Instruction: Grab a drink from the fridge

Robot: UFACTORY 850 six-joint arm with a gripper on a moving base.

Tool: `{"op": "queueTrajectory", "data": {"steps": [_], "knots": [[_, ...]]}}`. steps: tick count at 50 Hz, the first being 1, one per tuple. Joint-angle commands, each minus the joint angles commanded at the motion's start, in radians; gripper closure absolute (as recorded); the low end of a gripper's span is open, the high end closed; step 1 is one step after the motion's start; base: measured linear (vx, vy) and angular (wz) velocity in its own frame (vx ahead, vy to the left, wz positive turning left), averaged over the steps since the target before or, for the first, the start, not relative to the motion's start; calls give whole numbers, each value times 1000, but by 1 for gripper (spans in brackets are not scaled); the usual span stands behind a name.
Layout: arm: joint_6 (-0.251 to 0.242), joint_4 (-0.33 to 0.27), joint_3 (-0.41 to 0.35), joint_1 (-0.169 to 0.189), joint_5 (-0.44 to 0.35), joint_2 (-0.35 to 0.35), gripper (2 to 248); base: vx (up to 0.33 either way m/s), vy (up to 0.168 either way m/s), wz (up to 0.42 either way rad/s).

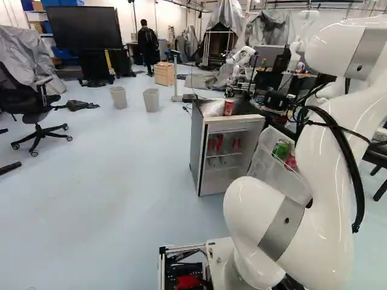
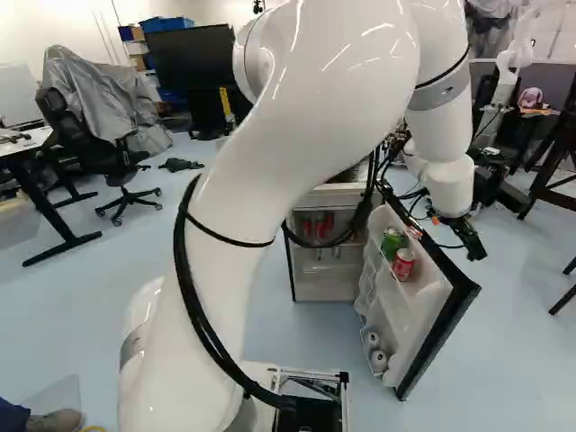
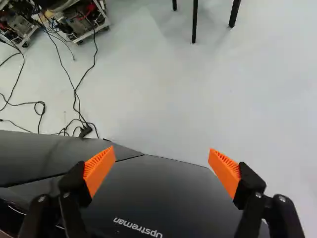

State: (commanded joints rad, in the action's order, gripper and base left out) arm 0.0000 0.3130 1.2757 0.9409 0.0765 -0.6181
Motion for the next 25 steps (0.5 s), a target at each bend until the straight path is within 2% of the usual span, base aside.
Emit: {"op": "queueTrajectory", "data": {"steps": [25], "knots": [[0, 0, 29, 1, 86, -71, 3, 0, 0, 0]]}}
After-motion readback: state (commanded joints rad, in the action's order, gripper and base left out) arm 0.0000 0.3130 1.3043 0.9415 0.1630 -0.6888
